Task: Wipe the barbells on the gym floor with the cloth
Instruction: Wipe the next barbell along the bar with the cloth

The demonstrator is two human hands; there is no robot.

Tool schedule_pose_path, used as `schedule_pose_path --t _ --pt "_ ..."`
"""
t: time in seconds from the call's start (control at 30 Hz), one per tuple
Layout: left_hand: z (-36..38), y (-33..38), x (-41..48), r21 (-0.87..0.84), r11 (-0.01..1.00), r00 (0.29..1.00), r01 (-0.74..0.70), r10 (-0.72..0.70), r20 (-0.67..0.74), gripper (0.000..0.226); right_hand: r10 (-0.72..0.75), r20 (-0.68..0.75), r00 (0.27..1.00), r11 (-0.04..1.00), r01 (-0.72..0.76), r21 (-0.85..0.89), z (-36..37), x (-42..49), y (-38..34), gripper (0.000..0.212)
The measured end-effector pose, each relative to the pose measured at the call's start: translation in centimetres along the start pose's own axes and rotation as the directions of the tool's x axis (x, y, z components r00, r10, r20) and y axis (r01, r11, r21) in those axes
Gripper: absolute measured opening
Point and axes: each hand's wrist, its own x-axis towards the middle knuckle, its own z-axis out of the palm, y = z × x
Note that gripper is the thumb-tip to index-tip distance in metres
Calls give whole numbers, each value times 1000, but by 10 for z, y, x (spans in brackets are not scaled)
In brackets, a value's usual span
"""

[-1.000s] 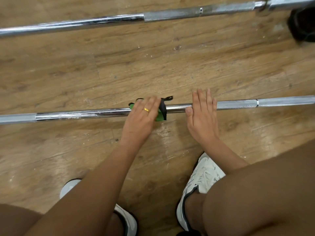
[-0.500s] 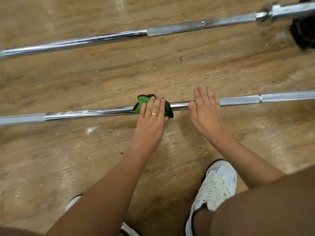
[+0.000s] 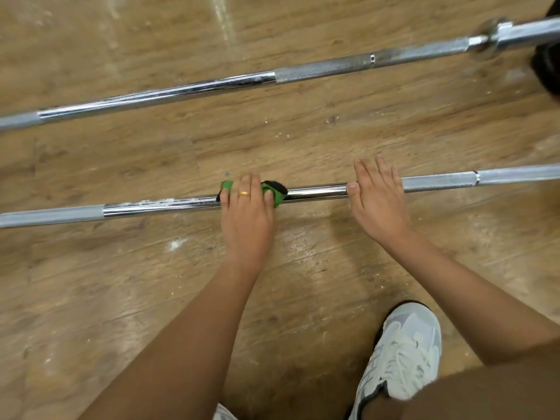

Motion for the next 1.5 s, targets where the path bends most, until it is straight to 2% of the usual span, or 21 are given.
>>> schedule_pose_path --t 0.03,0.07,0.2,0.27,0.4,0.47,0.57,0.63,0.77,0.87,0.93,1.03,1.1,1.17,1.23,1.37,1.43,1.5 --pt "0 3 -1 -2 999 999 47 -47 -10 46 -1 -5 1000 1000 1 -2 1 0 0 63" --pt "1 7 -2 -5 1000 1000 28 -28 -8 44 -2 -8 1000 1000 2 -4 2 1 0 64" --pt "2 -1 -1 -33 976 976 -215 216 27 46 0 -17 1000 1000 0 -6 3 4 1 65" --pt "1 -6 3 -46 976 977 -212 213 7 48 -1 -23 1000 1000 1 -8 3 5 1 63" --pt "4 16 5 -132 988 995 -78 70 -65 43 3 -26 1000 1000 -3 -10 3 7 0 60" --pt "9 22 4 -182 972 988 -146 133 -81 37 2 -25 1000 1000 -2 -8 3 9 -1 61" --pt "15 15 7 -232 927 955 -296 279 -103 56 0 -17 1000 1000 0 -1 2 14 0 61" --pt "15 12 11 -269 915 953 -302 279 -122 64 -5 -26 1000 1000 5 -4 3 17 1 61" --pt "1 15 22 -325 904 955 -279 225 -194 62 0 -36 999 1000 0 0 5 25 1 60" --pt "-2 13 29 -291 889 930 -353 301 -210 63 -3 -39 999 1000 4 1 5 31 2 60" --pt "-1 6 32 -282 909 950 -308 278 -141 62 -5 -27 1000 1000 5 -2 4 35 3 61" --pt "-4 0 38 -279 942 982 -186 182 -41 45 -2 -26 1000 1000 2 -1 2 40 1 63" --pt "-9 2 41 -299 940 986 -165 168 -15 38 -2 -20 1000 1000 2 1 2 42 1 63" --pt "-10 4 43 -233 959 986 -165 163 -24 36 -3 -19 1000 1000 3 3 2 42 1 64" --pt "-8 8 48 -118 985 991 -126 130 26 35 -4 -36 999 1000 4 -1 3 41 0 64" --pt "-1 22 63 -14 999 990 29 -26 142 42 -5 -68 998 1000 3 -23 7 42 -1 63" --pt "2 26 65 -37 998 991 54 -49 124 47 -8 -79 997 999 6 -34 7 43 1 65" --pt "6 24 59 -98 995 998 9 -3 62 50 -14 -75 997 999 10 -47 7 44 2 67"
